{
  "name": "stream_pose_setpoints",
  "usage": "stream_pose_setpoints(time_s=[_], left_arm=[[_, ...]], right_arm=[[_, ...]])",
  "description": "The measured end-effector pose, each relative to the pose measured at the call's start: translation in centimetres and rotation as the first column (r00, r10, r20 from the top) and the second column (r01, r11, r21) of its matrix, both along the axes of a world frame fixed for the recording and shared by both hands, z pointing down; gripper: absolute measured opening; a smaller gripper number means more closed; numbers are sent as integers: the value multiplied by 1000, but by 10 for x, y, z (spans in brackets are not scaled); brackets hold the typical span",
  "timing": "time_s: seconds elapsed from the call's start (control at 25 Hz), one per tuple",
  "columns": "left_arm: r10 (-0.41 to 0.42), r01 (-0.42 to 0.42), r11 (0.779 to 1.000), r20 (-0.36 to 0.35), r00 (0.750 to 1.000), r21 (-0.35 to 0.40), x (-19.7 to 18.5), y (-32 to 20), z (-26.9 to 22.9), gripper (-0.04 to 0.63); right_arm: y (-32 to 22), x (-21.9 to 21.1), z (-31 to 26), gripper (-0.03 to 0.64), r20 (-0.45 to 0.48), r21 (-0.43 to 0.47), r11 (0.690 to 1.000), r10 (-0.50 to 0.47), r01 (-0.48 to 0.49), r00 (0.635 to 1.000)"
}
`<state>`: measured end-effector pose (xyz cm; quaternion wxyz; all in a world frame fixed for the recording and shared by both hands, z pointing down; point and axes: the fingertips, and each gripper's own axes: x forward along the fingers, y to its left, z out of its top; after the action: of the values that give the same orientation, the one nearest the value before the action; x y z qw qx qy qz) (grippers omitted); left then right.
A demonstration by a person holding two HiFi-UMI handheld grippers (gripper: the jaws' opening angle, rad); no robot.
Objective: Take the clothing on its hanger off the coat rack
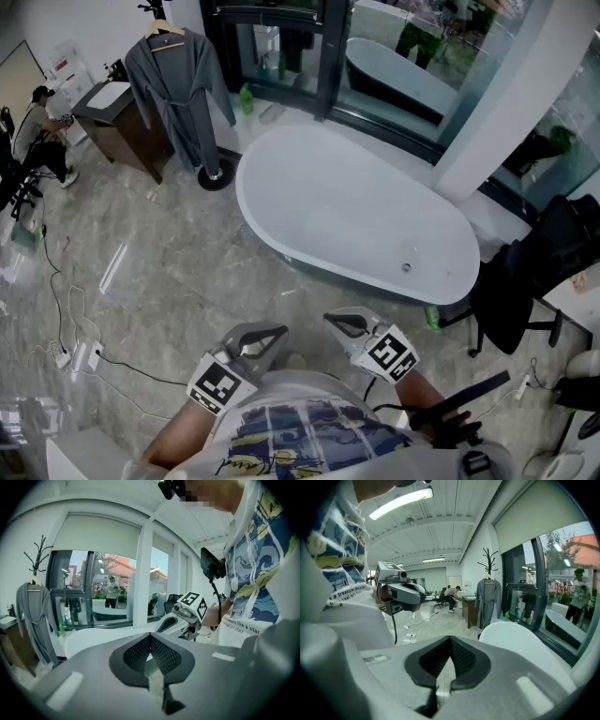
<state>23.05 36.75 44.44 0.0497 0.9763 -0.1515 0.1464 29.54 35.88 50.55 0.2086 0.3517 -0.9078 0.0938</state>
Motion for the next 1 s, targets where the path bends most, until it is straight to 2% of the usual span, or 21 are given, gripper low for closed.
stream_pose_setpoints(time_s=[0.4,0.6,0.68,0.76,1.0], left_arm=[[-16,16,1000,-5,1000,-14,-2,-7,-1,3],[-56,56,998,-5,998,-26,-7,-19,-3,3],[-82,81,996,-3,997,-30,-15,-28,-1,3],[-103,103,994,-7,995,-45,-25,-39,3,3],[-136,133,990,-39,990,-56,-54,-95,10,3]], right_arm=[[-6,-7,-5,2,-16,10,999,-50,50,999],[-19,-9,-11,3,54,26,998,-54,53,997],[-27,-16,-11,6,78,30,997,-68,66,995],[-38,-23,-7,38,73,23,997,-77,76,994],[-94,-44,1,38,38,8,996,-87,86,996]])
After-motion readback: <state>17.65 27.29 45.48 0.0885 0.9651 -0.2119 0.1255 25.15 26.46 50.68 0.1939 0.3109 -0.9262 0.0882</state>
